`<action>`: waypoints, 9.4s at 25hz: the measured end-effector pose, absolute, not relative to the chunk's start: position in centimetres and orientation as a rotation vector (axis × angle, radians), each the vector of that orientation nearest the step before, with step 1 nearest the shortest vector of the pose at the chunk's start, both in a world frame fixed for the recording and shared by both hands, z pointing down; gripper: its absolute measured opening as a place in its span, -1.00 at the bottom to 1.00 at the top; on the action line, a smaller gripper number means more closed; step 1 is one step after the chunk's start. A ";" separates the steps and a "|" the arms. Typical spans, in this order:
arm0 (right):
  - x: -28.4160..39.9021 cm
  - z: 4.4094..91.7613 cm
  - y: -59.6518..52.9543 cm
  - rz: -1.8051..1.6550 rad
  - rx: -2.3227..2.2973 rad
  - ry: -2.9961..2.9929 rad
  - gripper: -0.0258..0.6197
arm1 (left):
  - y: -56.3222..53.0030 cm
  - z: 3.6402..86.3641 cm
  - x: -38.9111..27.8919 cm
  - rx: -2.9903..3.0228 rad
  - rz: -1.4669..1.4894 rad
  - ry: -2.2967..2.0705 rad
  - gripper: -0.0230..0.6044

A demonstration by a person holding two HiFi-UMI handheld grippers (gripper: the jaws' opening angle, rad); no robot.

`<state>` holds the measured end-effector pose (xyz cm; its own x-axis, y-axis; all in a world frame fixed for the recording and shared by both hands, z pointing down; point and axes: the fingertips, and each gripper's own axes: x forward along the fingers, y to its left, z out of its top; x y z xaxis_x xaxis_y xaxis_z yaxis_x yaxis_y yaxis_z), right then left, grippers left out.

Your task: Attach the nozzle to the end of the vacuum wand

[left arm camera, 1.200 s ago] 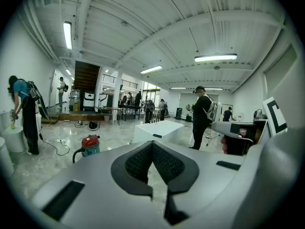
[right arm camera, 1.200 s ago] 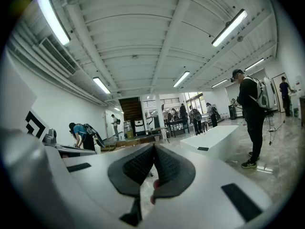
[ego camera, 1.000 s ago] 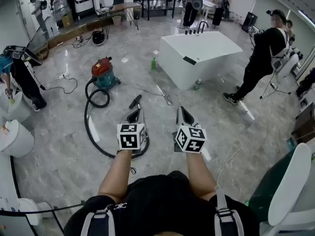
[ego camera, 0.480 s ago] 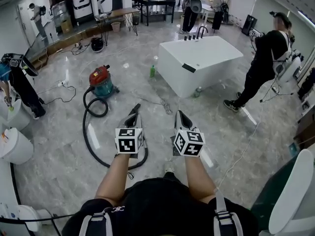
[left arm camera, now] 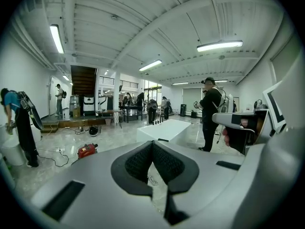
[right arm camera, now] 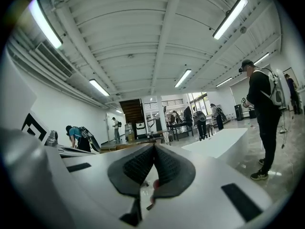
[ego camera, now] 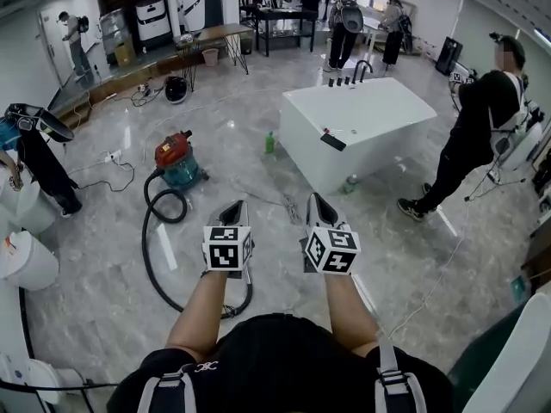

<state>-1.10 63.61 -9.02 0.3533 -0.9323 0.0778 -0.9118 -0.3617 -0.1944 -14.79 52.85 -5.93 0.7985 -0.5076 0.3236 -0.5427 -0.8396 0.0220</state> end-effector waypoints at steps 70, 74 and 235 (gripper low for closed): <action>16.4 23.4 1.0 -1.055 -2.121 2.368 -0.89 | 0.6 35.2 -2.1 2.155 0.982 -1.000 -0.89; 15.2 33.0 -1.3 -1.206 -2.030 2.463 -0.89 | 2.1 48.5 -2.0 2.033 1.091 -0.868 -0.61; 8.8 74.1 -8.6 -1.855 -1.097 2.775 -0.55 | 7.0 87.7 1.6 1.943 0.733 -0.683 -0.50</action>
<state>8.84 -8.62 74.11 -0.7433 -0.2848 0.6053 -0.6682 0.2732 -0.6920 1.57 6.97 87.67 0.6687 -0.1639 0.7253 -0.7118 -0.4231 0.5607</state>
